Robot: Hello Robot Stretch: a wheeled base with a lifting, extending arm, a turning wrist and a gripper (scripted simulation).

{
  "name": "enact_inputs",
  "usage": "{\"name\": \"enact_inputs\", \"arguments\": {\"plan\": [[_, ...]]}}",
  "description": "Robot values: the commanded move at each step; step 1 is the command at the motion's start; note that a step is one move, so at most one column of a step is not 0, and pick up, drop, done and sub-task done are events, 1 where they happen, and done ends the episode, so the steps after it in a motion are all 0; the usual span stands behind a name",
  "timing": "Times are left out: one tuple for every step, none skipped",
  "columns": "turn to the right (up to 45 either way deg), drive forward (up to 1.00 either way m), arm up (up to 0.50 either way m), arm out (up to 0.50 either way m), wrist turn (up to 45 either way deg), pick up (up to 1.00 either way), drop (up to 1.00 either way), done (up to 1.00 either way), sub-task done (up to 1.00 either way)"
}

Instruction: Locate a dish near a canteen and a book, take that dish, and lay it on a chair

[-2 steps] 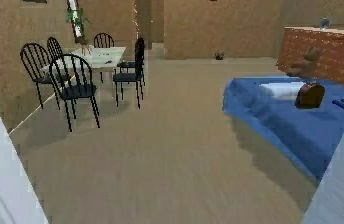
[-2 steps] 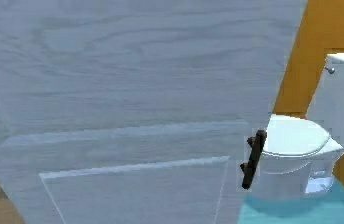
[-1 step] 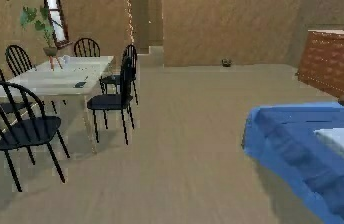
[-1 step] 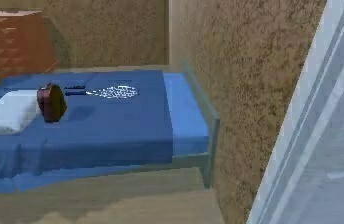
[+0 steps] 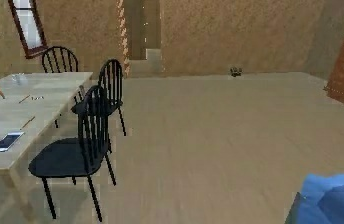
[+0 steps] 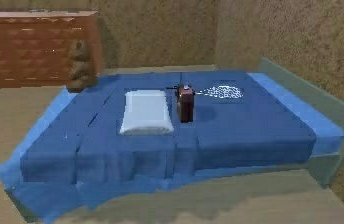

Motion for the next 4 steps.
{"name": "enact_inputs", "arguments": {"plan": [[6.0,0.0,0.0,0.0,0.0,0.0,0.0,0.0,0.0],[0.0,0.85,0.0,0.0,0.0,0.0,0.0,0.0,0.0],[-18.0,0.0,0.0,0.0,0.0,0.0,0.0,0.0,0.0],[0.0,1.0,0.0,0.0,0.0,0.0,0.0,0.0,0.0]]}}
